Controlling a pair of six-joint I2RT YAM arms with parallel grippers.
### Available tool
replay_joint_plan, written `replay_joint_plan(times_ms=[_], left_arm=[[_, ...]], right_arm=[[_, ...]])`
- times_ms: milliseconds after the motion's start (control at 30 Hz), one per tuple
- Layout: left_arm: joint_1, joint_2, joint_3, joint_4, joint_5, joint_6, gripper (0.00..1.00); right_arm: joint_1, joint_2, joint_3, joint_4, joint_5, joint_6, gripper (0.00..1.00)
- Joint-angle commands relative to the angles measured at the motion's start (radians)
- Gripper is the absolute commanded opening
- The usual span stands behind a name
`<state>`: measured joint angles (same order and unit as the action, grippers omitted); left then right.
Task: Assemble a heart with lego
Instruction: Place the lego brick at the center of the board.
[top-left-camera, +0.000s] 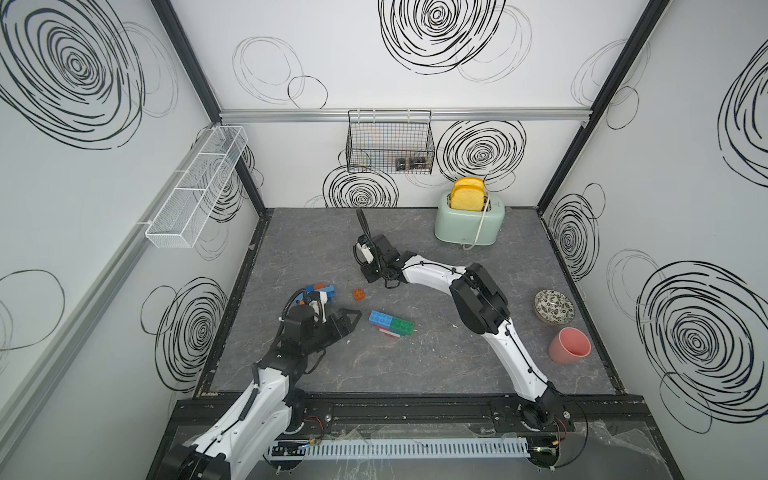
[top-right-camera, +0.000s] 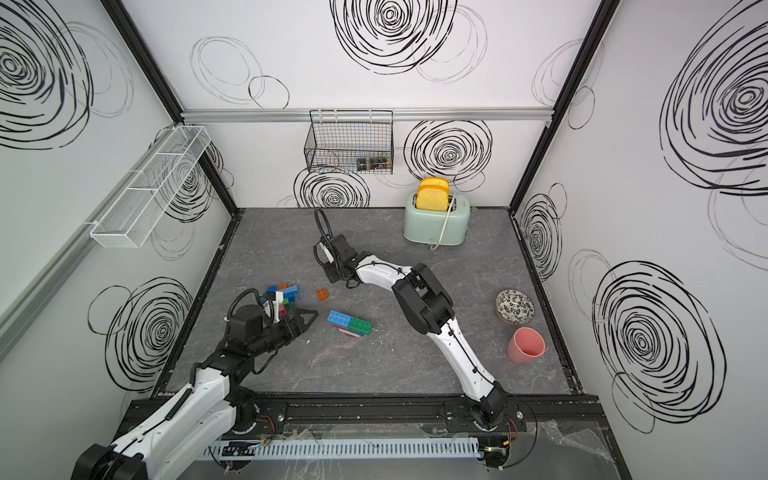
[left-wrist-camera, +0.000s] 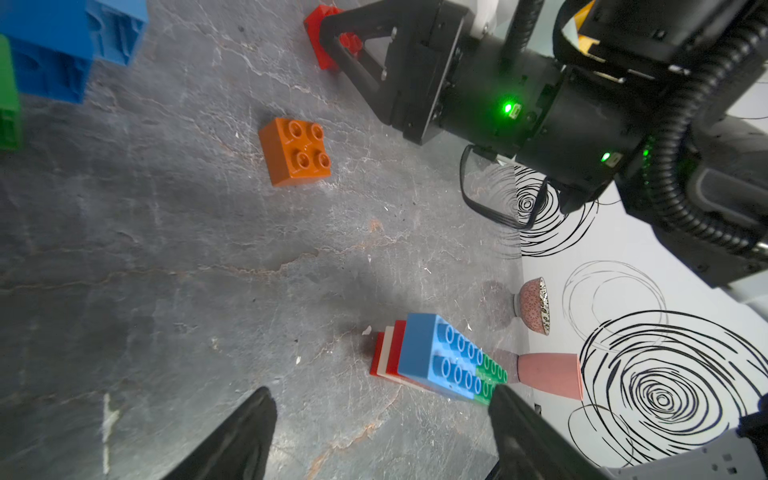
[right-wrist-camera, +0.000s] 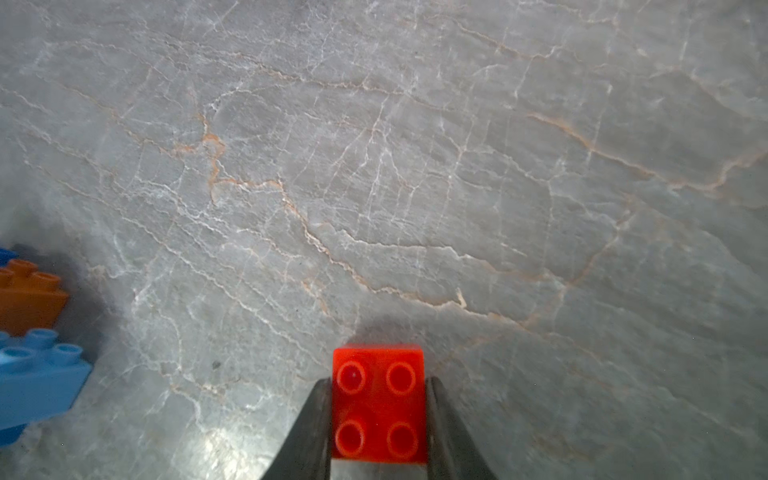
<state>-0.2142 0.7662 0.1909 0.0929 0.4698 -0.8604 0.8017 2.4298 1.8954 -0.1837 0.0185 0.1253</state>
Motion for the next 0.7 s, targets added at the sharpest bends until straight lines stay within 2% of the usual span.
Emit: replay_joint_plan(times_ms=[0,133,333,533,667], left_arm=[[-0.007,-0.012,-0.002,0.005,-0.014,0.004,0.85],[-0.008,-0.006,0.002,0.008,-0.012,0.01,0.85],[-0.063,0.055,0.023,0.014,-0.036,0.024,0.84],[-0.107,0.103,0.022,0.082,-0.049,-0.001,0.84],[-0.128,0.147,0.025,0.129,-0.051,-0.012,0.84]], right_arm=[[-0.001,-0.032,0.02,-0.11,0.044,-0.027,0.27],[-0.016,-0.13,-0.078,-0.143,0.04,-0.036,0.28],[-0.078,-0.382,-0.386,-0.132,-0.031,-0.021,0.28],[-0.113,-0.61,-0.688,-0.165,0.016,0.025,0.29],[-0.137,-0.722,-0.857,-0.141,0.002,0.076,0.29]])
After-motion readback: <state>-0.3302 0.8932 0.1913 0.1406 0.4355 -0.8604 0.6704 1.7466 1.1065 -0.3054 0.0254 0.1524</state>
